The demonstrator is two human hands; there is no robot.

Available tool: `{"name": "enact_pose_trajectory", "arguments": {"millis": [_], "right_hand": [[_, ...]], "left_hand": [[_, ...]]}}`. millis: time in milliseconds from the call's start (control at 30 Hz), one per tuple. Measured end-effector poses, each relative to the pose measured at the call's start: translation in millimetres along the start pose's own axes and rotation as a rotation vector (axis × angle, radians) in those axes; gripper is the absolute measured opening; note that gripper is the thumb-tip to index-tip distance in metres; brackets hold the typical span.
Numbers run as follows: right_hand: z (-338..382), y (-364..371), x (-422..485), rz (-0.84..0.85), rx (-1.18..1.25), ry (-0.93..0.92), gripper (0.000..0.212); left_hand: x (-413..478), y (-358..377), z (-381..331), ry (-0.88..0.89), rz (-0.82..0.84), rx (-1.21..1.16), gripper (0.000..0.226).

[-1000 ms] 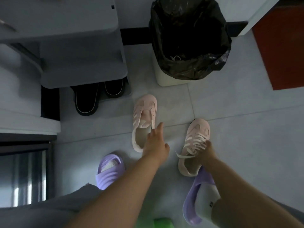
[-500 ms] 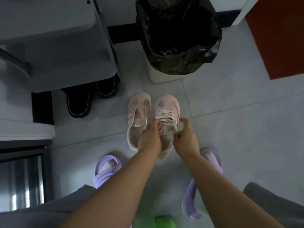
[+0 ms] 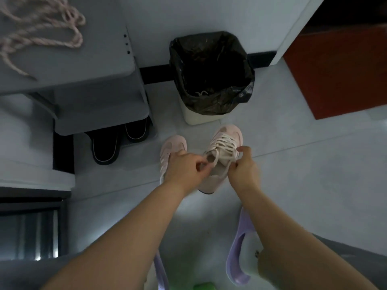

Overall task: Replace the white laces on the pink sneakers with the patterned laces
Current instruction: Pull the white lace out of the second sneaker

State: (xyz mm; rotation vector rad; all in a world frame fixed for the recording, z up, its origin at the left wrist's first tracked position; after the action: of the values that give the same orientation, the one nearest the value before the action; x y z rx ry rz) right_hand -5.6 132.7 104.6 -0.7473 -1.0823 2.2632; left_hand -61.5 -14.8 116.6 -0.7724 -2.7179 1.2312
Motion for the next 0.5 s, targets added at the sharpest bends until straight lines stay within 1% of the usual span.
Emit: {"name": "enact_pose_trajectory", "arguments": {"millis": [67,133,167,233,267,300,367,400,467,500], "right_hand": [[18,-20,-1,-0.051,0.018,-0.090,0.043],[39,-43,-5,-0.092,0.011,-0.206,0.041],[50,-56,-9,-0.102,-0.001,-0.266,0.040],[72,-82,-20,-0.106,-0.020,-0.397,0.038],[82,-95,-28,-0.106,-0.028,-0.468,0.038],[91,-109,-38,-0.098,-0.040,-0.533,0.037],[102,-132,-55,-0.042,-0.055,-0.619,0.031],[106,-143,-62,0.017,-0.047,-0.627,0.025],[111,-161,-72,0.155,0.051,-0.553,0.008],[112,-166,-75,0.199,0.106,-0.508,0.004]], "left_hand": [[1,-22,-14,0.007,-0.071,-0.059,0.025],[3,-47,-30,-0.040,-0.162,-0.076,0.029],[2,-61,-38,-0.080,-0.155,-0.076,0.038],[0,-80,-53,-0.151,-0.052,-0.047,0.056],[-2,-87,-60,-0.149,-0.002,-0.003,0.056],[-3,-93,-66,-0.138,0.028,0.059,0.051],[-11,-109,-79,-0.122,0.009,0.196,0.038],[-17,-116,-84,-0.100,-0.009,0.263,0.034],[-30,-127,-92,-0.017,-0.043,0.316,0.034],[-39,-131,-96,-0.011,-0.073,0.275,0.035]]}}
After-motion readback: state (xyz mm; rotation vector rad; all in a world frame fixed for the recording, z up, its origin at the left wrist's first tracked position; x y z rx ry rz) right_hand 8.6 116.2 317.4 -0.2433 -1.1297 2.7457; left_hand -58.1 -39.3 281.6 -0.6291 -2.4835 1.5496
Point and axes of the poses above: each hand's wrist, its own x-axis towards the middle knuckle, its own y-axis out of the palm, z = x × y, the point moved 1 cm from there along x, towards the middle knuckle, and after that the axes turned 6 degrees about -z, right-handed, at the moved point
